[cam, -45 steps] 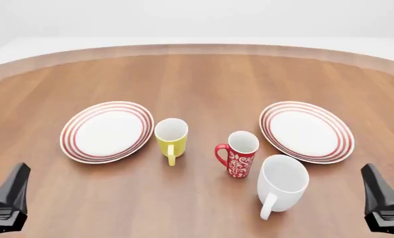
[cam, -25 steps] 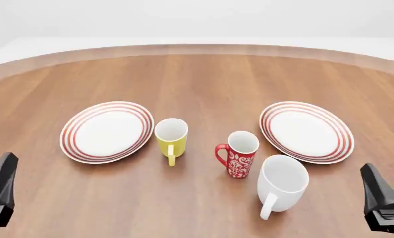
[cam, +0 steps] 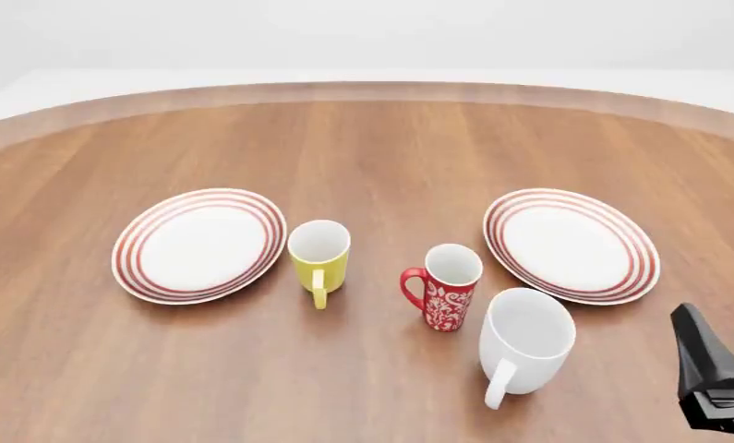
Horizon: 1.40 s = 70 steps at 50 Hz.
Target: Put the red mug on the left plate.
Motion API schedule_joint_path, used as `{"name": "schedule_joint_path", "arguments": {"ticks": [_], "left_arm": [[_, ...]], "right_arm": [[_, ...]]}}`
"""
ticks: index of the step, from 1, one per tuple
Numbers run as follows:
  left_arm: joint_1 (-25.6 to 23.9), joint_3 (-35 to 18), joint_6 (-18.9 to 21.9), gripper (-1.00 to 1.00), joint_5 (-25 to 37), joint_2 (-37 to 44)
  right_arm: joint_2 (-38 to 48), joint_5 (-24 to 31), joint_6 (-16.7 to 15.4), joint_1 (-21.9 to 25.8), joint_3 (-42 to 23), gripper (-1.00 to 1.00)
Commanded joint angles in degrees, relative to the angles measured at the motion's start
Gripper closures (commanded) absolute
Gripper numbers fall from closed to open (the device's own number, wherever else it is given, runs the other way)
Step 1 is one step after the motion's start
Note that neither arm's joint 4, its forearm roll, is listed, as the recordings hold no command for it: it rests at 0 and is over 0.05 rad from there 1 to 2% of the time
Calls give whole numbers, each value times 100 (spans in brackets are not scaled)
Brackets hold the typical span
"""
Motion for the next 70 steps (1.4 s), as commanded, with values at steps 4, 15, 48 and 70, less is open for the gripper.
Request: {"name": "schedule_joint_path", "arguments": {"ticks": [4, 15, 48, 70], "left_arm": [[-469, -825, 572, -100, -52, 799], [-804, -1247, 1070, -100, -170, 1405], [-1720, -2907, 2929, -100, 164, 3219], [-2114, -3939, 4003, -100, 801, 4294]], "right_arm": [[24, -20, 1, 5, -3, -100], [63, -60, 2, 7, -2, -100], [58, -55, 2, 8, -2, -100], [58, -55, 1, 8, -2, -100]]}}
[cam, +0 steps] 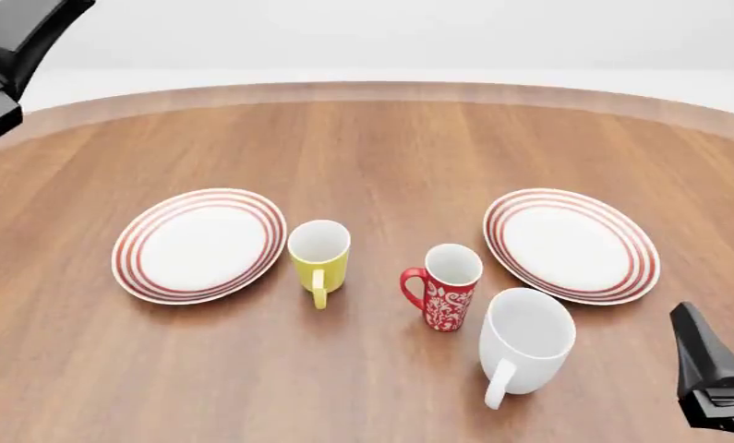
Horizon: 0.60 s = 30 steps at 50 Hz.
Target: Put the red mug on the left plate.
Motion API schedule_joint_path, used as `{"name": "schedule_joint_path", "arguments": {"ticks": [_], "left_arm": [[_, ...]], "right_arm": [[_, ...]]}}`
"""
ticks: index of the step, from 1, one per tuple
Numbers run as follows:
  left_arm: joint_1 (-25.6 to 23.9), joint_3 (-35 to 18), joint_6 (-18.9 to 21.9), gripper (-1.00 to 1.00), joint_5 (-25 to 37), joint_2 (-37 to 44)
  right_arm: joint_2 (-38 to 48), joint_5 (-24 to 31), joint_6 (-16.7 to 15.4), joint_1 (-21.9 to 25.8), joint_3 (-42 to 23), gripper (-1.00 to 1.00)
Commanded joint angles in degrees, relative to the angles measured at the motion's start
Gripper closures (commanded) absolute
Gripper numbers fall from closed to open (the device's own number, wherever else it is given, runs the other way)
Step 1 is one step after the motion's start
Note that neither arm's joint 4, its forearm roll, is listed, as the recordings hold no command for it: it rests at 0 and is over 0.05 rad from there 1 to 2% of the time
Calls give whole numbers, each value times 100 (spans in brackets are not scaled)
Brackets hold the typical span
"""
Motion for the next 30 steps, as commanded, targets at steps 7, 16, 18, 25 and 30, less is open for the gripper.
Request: {"name": "schedule_joint_path", "arguments": {"ticks": [7, 16, 18, 25, 30], "left_arm": [[-357, -1023, 621, -100, 757, 933], [-311, -1736, 646, -100, 1208, 1360], [-367, -1919, 561, -100, 1419, 1490], [-731, -2645, 141, -100, 2203, 1949], [-918, -3242, -199, -100, 2580, 2208]], "right_arm": [[0, -1, 1, 1, 0, -100], [-1, 1, -1, -1, 0, -100], [-2, 1, 0, -1, 0, -100], [0, 0, 0, 1, 0, -100], [-1, 1, -1, 0, 0, -100]]}}
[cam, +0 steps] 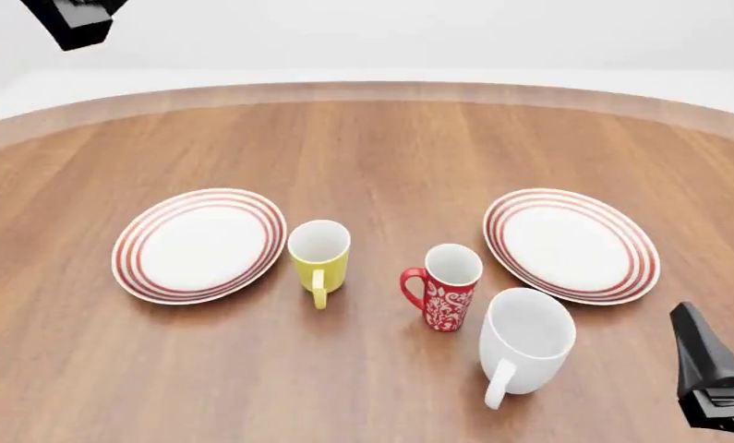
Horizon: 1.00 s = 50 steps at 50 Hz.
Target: Put the red mug on the left plate.
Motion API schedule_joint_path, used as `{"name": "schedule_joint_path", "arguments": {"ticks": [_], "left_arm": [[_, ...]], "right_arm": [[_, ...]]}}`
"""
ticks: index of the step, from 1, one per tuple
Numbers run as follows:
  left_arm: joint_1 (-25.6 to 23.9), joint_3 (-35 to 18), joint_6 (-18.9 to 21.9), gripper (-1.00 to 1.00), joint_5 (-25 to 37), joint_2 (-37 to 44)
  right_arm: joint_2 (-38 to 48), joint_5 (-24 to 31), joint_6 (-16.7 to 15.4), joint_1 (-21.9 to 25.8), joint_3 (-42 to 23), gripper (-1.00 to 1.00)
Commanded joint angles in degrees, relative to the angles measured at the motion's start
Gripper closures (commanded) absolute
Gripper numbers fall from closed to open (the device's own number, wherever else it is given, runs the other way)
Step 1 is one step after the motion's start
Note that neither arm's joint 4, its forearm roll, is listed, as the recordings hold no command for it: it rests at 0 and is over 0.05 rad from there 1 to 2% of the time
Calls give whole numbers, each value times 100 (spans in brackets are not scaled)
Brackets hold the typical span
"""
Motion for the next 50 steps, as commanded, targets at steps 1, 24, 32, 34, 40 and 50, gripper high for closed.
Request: {"name": "schedule_joint_path", "arguments": {"ticks": [1, 24, 32, 34, 40, 50], "left_arm": [[-363, -846, -274, -100, 878, 610], [-521, -1763, -1132, -100, 1405, 1585], [-605, -1444, -1171, -100, 1279, 1725], [-646, -1371, -1212, -100, 1270, 1745], [-716, -1067, -1260, -100, 1183, 1835], [-748, -670, -1323, -100, 957, 1977]], "right_arm": [[1, -1, 1, 2, 0, -100], [1, 0, 0, 1, 0, -100], [1, 0, -1, -1, 0, -100], [2, -1, 0, -1, 0, -100], [2, -1, 1, 0, 0, -100], [0, 0, 0, 1, 0, -100]]}}
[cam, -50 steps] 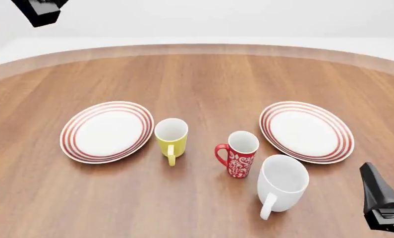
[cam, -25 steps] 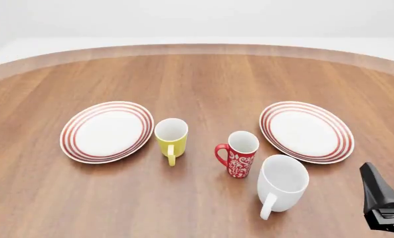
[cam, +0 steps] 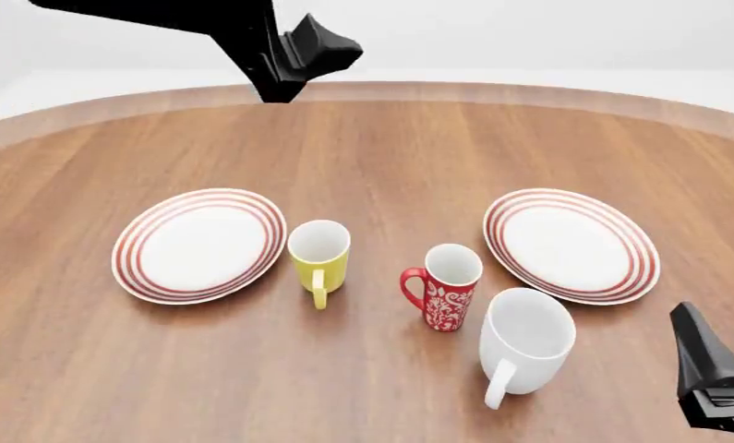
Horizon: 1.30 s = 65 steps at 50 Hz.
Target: Put the red mug on the left plate.
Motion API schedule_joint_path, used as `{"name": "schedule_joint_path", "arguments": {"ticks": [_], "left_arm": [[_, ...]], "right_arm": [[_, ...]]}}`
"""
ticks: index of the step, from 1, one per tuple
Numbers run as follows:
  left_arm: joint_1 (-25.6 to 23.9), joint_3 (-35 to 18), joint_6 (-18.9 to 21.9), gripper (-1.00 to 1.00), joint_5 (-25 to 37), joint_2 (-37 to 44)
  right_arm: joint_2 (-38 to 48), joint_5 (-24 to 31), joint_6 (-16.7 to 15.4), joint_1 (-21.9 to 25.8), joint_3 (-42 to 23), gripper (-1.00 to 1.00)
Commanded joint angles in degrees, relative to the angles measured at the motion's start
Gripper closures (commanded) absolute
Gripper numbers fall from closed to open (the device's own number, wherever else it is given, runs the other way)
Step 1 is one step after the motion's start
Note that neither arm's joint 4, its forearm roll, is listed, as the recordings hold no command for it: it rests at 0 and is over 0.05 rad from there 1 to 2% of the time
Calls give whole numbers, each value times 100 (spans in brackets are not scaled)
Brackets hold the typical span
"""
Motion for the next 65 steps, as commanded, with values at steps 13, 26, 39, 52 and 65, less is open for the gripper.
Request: {"name": "schedule_joint_path", "arguments": {"ticks": [13, 26, 39, 52, 65], "left_arm": [[-180, 826, -202, -100, -252, 342], [-538, 1271, -720, -100, -99, 313], [-530, 1472, -920, -100, -187, 473], [-665, 1741, -1114, -100, -477, 593], [-734, 1761, -1226, -100, -657, 803]], "right_arm": [[1, 0, 1, 1, 0, -100], [0, 0, -2, 2, 0, -100], [2, -1, 0, 1, 0, -100], [1, -1, 0, 0, 0, -100], [1, -1, -1, 0, 0, -100]]}}
